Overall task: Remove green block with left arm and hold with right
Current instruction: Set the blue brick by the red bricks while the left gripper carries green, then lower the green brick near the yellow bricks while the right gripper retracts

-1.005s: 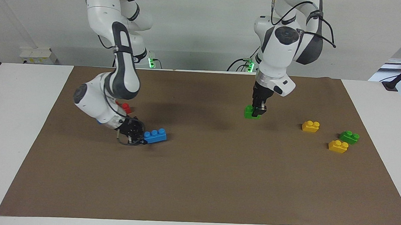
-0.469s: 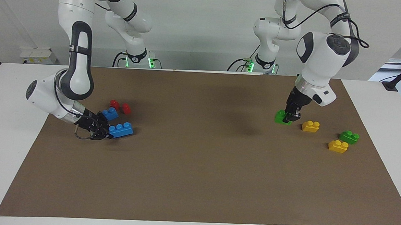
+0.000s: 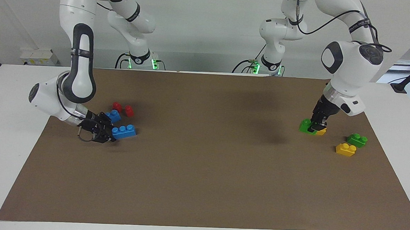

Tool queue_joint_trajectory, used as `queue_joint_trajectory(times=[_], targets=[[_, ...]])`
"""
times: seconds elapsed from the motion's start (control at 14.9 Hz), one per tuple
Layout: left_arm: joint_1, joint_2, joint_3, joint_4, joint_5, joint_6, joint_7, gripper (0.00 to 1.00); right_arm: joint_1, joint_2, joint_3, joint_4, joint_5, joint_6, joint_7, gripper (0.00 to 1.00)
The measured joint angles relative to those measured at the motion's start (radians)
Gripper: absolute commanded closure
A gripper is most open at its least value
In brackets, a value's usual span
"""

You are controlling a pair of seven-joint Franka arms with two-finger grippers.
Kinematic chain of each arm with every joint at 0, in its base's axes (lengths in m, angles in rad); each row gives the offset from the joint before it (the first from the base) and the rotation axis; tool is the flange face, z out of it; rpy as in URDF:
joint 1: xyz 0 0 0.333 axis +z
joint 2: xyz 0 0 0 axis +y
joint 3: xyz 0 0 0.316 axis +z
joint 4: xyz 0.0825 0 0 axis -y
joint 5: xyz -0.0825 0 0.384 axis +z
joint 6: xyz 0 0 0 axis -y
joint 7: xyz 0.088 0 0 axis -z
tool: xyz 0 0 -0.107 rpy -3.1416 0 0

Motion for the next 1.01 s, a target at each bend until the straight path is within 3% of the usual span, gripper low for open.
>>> queue_joint_trajectory(times=[0.27, 0.54, 0.74, 1.01], targets=[[0.033, 0.087, 0.000, 0.010, 0.000, 0.075, 0.035, 1.00, 0.002, -0.042, 0.005, 0.030, -0.112, -0.007, -0.002, 0.00], [0.059, 0.181, 0.000, 0.048, 0.000, 0.126, 0.050, 1.00, 0.066, -0.169, 0.013, 0.145, -0.345, -0.174, -0.036, 0.00], [0.062, 0.273, 0.000, 0.117, 0.000, 0.140, 0.051, 1.00, 0.099, -0.251, 0.016, 0.237, -0.433, -0.317, -0.233, 0.00], [0.083, 0.337, 0.000, 0.149, 0.000, 0.170, 0.051, 1.00, 0.130, -0.350, 0.018, 0.279, -0.578, -0.388, -0.520, 0.00]])
